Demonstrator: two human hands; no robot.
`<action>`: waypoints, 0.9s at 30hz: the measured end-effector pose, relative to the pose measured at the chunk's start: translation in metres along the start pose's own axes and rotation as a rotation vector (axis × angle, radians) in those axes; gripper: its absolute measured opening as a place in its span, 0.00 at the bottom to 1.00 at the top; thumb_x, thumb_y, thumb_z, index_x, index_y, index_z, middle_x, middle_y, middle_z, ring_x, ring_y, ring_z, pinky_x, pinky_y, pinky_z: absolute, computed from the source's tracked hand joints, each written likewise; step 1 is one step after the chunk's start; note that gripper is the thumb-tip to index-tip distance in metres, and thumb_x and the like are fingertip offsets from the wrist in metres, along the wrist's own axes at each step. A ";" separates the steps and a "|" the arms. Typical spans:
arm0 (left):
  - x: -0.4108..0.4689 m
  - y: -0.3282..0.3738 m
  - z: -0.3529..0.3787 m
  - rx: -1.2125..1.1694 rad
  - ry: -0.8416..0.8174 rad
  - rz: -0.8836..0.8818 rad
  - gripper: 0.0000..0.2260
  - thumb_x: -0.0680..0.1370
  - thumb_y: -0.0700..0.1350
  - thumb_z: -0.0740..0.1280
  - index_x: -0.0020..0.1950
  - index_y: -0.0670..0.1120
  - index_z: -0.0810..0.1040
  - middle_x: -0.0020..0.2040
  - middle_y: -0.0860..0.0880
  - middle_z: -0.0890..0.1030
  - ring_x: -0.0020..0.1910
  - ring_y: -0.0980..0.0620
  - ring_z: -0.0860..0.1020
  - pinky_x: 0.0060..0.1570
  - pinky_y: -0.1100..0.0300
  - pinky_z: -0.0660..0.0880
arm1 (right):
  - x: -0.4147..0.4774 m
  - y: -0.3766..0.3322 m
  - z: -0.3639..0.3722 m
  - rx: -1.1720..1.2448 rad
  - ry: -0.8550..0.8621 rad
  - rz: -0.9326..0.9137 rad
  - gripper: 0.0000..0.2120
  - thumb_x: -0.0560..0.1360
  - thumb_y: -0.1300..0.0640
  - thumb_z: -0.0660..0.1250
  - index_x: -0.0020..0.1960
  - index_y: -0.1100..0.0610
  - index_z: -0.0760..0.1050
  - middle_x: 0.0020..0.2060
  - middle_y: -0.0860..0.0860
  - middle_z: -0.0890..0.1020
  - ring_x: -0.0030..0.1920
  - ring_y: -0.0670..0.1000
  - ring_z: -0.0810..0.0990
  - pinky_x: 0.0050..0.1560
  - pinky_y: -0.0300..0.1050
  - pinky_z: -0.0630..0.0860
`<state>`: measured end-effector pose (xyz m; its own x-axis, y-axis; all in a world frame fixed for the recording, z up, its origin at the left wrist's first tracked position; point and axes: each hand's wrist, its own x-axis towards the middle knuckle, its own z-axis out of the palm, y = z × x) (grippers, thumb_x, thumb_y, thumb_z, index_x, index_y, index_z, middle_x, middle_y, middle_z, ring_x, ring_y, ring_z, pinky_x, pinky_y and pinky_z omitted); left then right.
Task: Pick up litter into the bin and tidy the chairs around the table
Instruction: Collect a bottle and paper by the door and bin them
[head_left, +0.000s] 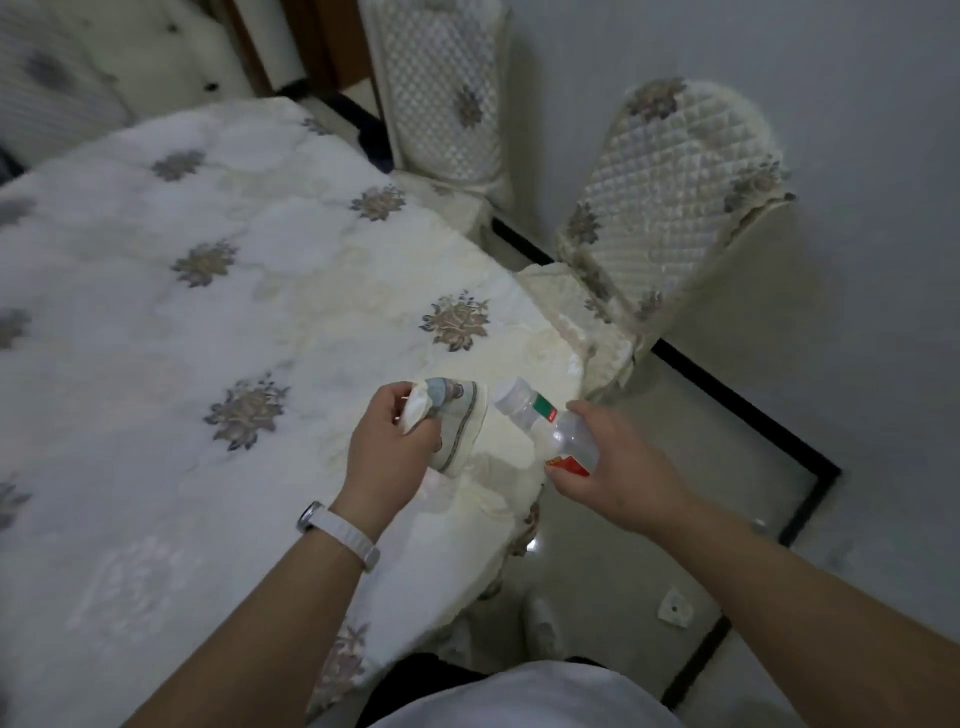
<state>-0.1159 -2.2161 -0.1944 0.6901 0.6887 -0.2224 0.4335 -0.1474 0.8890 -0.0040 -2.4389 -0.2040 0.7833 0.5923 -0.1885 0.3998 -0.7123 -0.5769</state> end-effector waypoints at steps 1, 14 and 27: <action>-0.004 -0.002 -0.009 -0.012 0.056 -0.019 0.13 0.75 0.40 0.69 0.57 0.53 0.77 0.49 0.54 0.82 0.47 0.51 0.81 0.46 0.51 0.79 | 0.012 -0.004 0.001 0.008 -0.013 -0.056 0.37 0.67 0.39 0.72 0.71 0.49 0.64 0.62 0.47 0.72 0.60 0.50 0.73 0.56 0.47 0.71; -0.150 -0.068 -0.142 -0.167 0.710 -0.248 0.14 0.77 0.40 0.69 0.52 0.60 0.74 0.49 0.54 0.82 0.46 0.52 0.82 0.45 0.52 0.79 | 0.033 -0.171 0.082 -0.018 -0.354 -0.686 0.35 0.69 0.41 0.72 0.71 0.46 0.63 0.62 0.43 0.72 0.60 0.47 0.73 0.53 0.44 0.71; -0.327 -0.219 -0.288 -0.486 0.972 -0.336 0.10 0.76 0.38 0.71 0.55 0.49 0.80 0.47 0.47 0.85 0.44 0.48 0.85 0.45 0.53 0.82 | -0.127 -0.336 0.234 -0.168 -0.534 -0.906 0.35 0.69 0.39 0.71 0.71 0.45 0.62 0.63 0.42 0.72 0.51 0.44 0.73 0.53 0.43 0.75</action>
<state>-0.6038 -2.2047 -0.2011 -0.2527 0.9312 -0.2626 0.0947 0.2939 0.9511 -0.3489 -2.1865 -0.1727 -0.1332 0.9868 -0.0919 0.8215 0.0580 -0.5672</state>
